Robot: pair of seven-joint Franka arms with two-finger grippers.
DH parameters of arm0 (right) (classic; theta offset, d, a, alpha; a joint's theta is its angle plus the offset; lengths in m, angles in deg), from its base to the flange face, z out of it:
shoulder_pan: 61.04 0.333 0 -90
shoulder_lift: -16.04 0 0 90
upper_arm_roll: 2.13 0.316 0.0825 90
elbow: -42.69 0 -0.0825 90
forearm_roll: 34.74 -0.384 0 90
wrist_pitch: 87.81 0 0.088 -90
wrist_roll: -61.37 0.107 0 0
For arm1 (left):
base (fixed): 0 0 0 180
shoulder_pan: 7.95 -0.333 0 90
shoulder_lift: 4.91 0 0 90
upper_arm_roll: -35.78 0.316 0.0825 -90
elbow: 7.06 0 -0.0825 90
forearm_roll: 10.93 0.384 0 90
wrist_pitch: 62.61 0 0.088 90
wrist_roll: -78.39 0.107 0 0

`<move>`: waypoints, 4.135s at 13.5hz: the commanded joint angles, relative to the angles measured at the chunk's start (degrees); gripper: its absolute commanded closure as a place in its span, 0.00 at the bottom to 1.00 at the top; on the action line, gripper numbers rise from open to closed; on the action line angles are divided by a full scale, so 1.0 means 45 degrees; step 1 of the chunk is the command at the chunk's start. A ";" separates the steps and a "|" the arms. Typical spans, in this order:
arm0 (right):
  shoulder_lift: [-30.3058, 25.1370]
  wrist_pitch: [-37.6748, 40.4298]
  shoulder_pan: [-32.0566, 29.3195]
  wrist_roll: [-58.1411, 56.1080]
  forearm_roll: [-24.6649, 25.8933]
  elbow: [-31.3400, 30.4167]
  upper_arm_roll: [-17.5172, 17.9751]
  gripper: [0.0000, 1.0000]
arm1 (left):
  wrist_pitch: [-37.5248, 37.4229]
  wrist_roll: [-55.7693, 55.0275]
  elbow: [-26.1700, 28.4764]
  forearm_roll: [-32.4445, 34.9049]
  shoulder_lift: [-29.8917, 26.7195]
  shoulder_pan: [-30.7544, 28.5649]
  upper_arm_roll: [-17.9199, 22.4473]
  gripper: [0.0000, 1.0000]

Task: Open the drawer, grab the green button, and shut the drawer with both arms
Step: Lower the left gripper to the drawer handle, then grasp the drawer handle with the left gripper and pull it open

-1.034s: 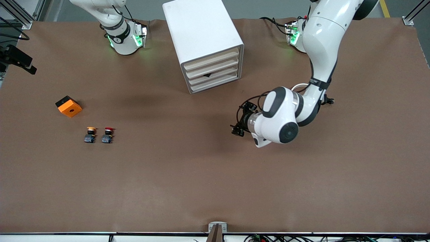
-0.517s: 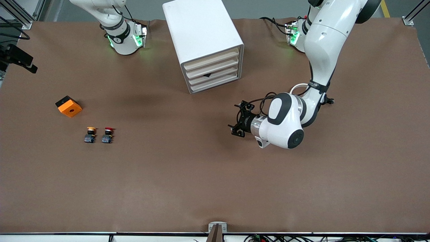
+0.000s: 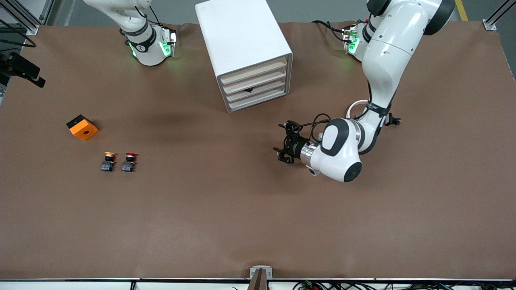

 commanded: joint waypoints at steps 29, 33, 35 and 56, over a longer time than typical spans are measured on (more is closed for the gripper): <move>-0.0184 0.0192 0.0200 0.0098 -0.0183 -0.0119 0.0018 0.00 | -0.3740 -0.6926 -0.0067 -0.2134 0.2085 0.1884 -0.0037 0.17; -0.0164 0.0037 0.0219 0.0039 -0.0086 0.0056 0.0056 0.00 | -0.3856 -0.6304 -0.0028 -0.1899 0.2183 0.2233 -0.0076 0.32; -0.0184 0.0154 0.0239 0.0059 -0.0085 0.0057 0.0076 0.00 | -0.4246 -0.5952 -0.0009 -0.1879 0.2202 0.2275 -0.0076 0.37; -0.0165 0.0114 0.0434 0.0078 -0.0046 0.0076 0.0076 0.00 | -0.3916 -0.6555 0.0266 -0.1899 0.2534 0.2568 0.0138 1.00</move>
